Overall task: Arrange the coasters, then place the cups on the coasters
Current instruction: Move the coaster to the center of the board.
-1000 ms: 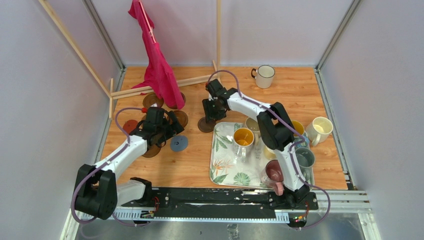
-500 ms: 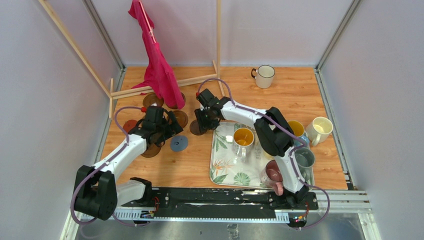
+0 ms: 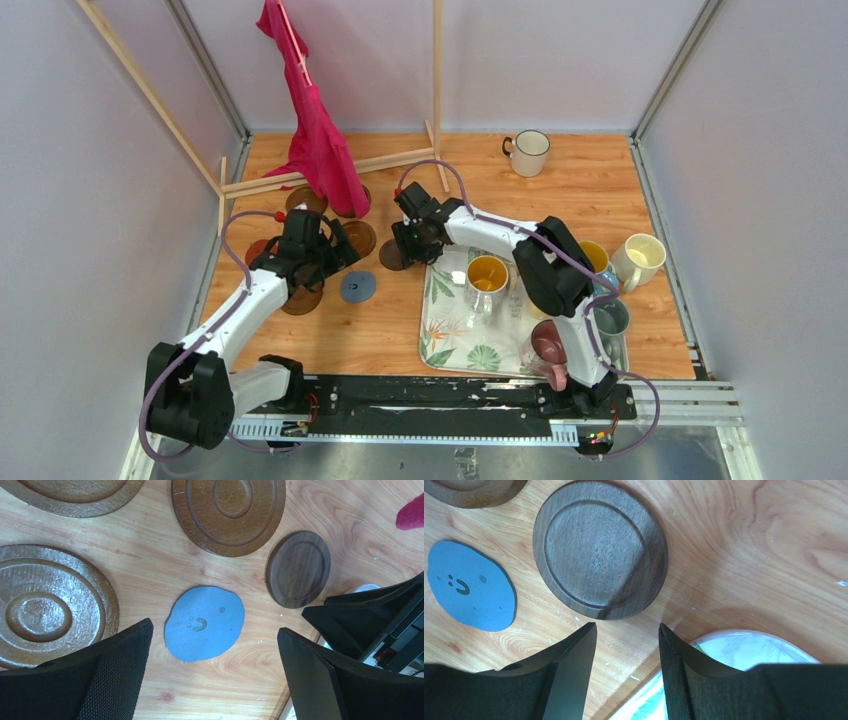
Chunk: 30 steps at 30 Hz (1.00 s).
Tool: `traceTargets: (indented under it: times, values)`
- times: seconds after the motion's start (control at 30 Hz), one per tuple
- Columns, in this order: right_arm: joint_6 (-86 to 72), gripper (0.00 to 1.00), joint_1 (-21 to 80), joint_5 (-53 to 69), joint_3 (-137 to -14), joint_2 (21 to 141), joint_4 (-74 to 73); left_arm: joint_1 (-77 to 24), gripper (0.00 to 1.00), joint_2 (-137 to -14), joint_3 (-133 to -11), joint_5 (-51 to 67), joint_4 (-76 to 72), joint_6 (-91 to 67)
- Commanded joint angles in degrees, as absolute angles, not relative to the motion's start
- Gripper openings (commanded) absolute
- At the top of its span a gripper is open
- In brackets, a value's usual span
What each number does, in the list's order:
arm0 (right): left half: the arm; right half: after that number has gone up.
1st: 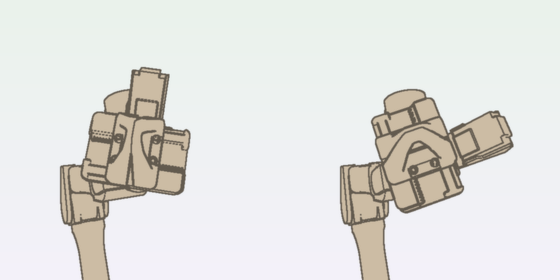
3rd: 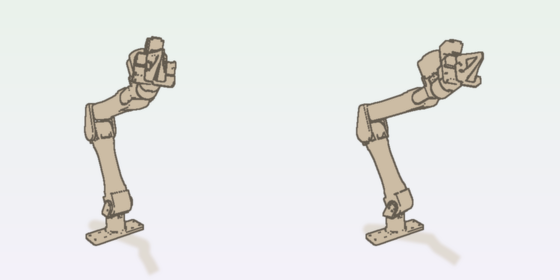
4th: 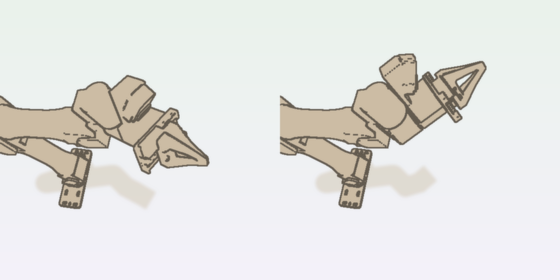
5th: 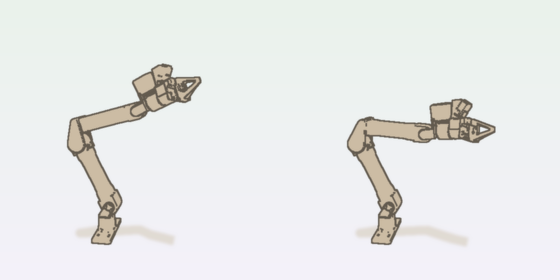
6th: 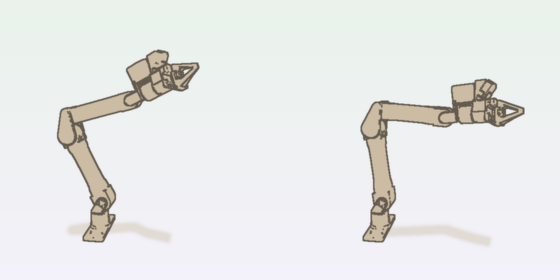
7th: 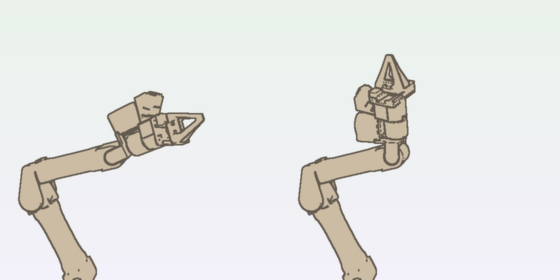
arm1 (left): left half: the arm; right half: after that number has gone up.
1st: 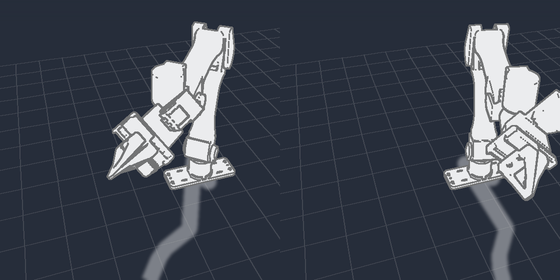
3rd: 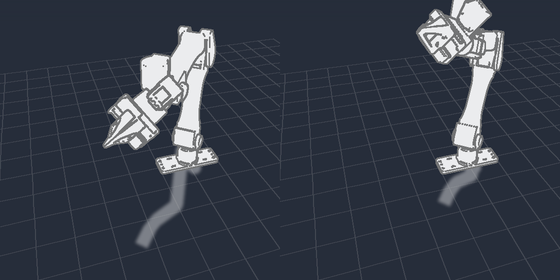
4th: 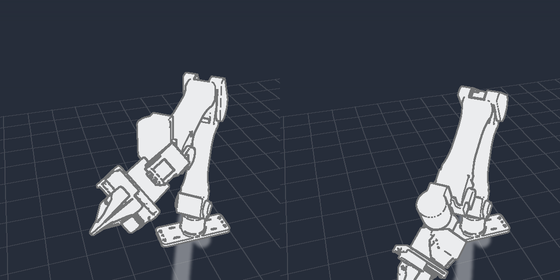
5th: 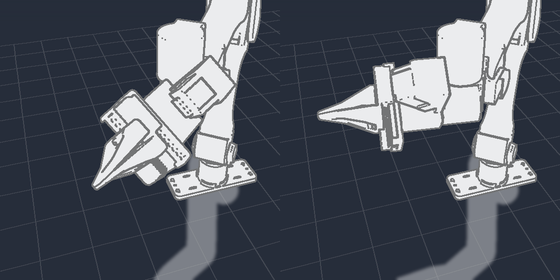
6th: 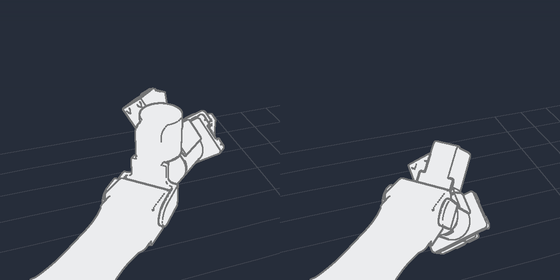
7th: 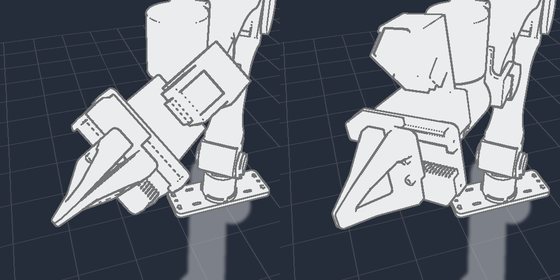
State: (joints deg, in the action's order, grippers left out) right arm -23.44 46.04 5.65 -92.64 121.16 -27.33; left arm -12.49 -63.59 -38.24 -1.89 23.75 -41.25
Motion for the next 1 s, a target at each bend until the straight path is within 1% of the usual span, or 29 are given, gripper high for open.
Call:
traceTargets:
  times: [0.0,0.27,0.47,0.5,0.67,0.97]
  values:
    - [-22.1,0.54,46.5,4.2,-95.4,122.2,-31.2,-10.6,1.0,-61.9,-40.6,-1.5,27.5,-39.3]
    - [-22.0,0.54,50.5,0.3,-90.6,118.3,-30.7,-9.3,1.0,-59.6,-40.8,-1.4,29.8,-39.2]
    - [-25.1,0.5,53.8,0.1,-87.8,118.3,-29.2,-9.0,1.0,-58.9,-41.4,-0.9,30.1,-39.5]
    - [-25.6,0.49,54.3,-1.7,-87.9,118.7,-29.0,-8.9,1.0,-58.9,-41.5,-0.8,30.1,-39.4]
    - [-27.7,0.45,54.5,-4.2,-91.1,122.0,-28.7,-8.5,1.0,-58.5,-41.5,-0.4,30.1,-39.3]
    - [-29.5,0.4,49.5,-7.4,-97.3,126.6,-28.7,-7.8,1.0,-56.7,-41.2,0.9,31.0,-38.3]
